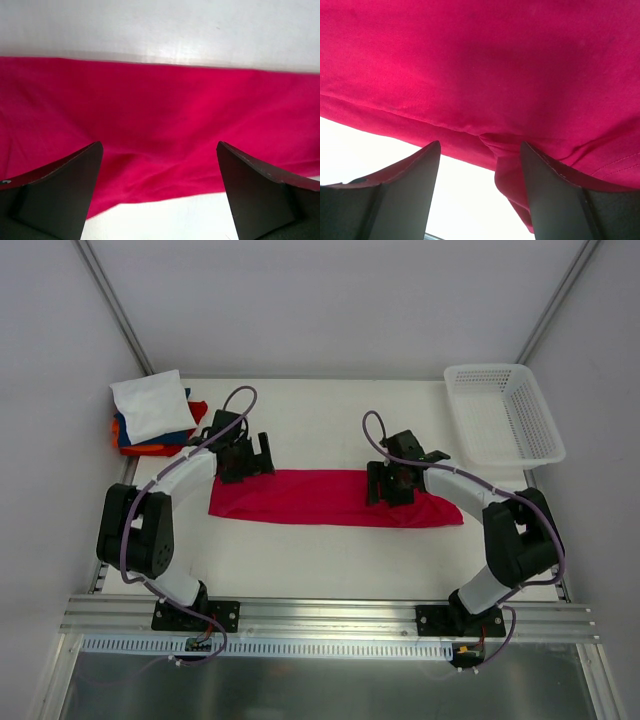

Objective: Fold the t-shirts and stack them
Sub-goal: Fold the tshirt

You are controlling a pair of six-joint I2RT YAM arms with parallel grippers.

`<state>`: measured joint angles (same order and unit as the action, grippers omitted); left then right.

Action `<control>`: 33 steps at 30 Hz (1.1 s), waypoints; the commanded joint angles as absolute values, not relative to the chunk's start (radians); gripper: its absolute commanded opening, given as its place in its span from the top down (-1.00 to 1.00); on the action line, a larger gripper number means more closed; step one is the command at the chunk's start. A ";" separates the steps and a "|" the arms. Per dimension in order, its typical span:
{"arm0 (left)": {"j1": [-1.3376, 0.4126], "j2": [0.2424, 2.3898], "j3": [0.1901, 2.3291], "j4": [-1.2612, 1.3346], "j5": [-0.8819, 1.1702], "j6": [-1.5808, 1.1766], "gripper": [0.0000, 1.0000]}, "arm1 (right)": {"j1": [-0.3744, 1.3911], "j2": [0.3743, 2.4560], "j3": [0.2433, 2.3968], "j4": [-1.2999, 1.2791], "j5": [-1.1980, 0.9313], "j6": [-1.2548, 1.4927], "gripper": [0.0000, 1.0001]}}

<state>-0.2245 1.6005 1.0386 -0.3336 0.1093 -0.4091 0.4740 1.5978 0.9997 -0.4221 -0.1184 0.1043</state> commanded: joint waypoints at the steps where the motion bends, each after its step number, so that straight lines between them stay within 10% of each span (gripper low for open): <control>1: -0.242 1.539 1.013 -0.351 0.138 -0.446 -0.98 | 0.479 1.601 0.996 -0.400 -0.132 0.121 -0.37; 33: -0.324 1.583 0.882 -0.316 0.097 -0.445 -0.98 | 0.350 1.839 1.069 -0.248 -0.519 0.169 -0.46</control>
